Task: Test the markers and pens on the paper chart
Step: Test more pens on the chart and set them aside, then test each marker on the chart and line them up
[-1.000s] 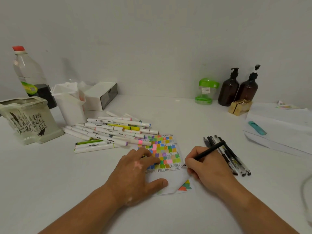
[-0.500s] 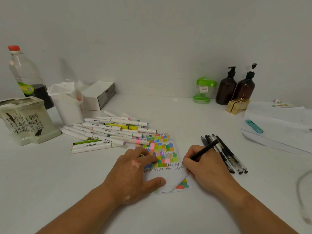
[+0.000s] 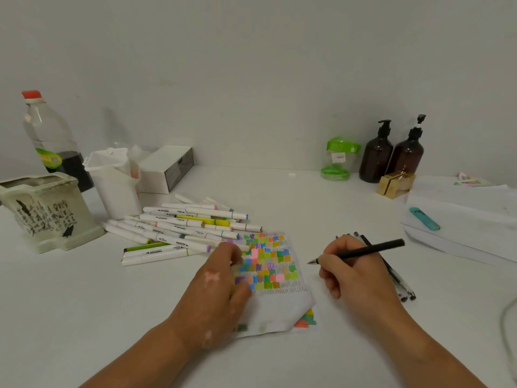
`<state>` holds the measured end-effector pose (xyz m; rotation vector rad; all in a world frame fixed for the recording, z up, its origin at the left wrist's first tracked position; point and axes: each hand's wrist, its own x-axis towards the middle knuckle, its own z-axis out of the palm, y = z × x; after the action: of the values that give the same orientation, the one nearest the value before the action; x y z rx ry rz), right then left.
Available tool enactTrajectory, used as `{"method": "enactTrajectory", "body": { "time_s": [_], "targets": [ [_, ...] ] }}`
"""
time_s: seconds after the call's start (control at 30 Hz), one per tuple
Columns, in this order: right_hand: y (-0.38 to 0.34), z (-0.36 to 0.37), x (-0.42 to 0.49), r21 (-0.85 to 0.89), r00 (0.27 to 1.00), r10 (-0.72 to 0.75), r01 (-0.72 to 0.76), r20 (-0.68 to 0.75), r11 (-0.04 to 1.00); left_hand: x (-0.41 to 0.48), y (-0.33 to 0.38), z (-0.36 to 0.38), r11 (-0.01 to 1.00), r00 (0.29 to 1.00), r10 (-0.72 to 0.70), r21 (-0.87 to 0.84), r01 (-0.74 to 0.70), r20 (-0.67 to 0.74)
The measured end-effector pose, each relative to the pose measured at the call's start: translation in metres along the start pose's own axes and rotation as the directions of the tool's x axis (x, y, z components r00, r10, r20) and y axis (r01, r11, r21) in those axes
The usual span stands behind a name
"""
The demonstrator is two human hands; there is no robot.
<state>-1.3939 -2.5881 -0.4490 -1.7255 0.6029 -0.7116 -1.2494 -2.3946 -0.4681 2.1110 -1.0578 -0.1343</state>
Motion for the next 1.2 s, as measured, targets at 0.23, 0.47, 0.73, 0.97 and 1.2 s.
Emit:
{"method": "enactTrajectory", "body": {
  "time_s": [0.23, 0.47, 0.73, 0.97, 1.2],
  "targets": [
    [-0.01, 0.011, -0.007, 0.389, 0.969, 0.007, -0.105, 0.246, 0.915, 0.001, -0.005, -0.007, 0.942, 0.998, -0.055, -0.33, 0.057, 0.014],
    [-0.013, 0.013, -0.008, 0.395, 0.962, -0.051, -0.061, 0.268, 0.917, 0.002, -0.005, -0.008, 0.877, 0.998, 0.004, -0.48, 0.03, 0.068],
    [-0.012, 0.017, -0.011, 0.359, 0.943, -0.052, -0.074, 0.328, 0.93, 0.0, -0.001, -0.008, 0.891, 0.996, 0.026, -0.453, 0.017, 0.087],
    [-0.007, 0.027, -0.014, 0.17, 0.928, 0.008, -0.076, 0.373, 0.983, -0.001, 0.005, -0.006, 0.898, 0.994, 0.04, -0.441, 0.011, 0.106],
    [-0.008, 0.032, -0.014, 0.162, 0.937, 0.038, -0.099, 0.346, 0.982, 0.0, 0.01, -0.007, 0.851, 0.993, 0.046, -0.526, 0.018, 0.108]
  ]
}}
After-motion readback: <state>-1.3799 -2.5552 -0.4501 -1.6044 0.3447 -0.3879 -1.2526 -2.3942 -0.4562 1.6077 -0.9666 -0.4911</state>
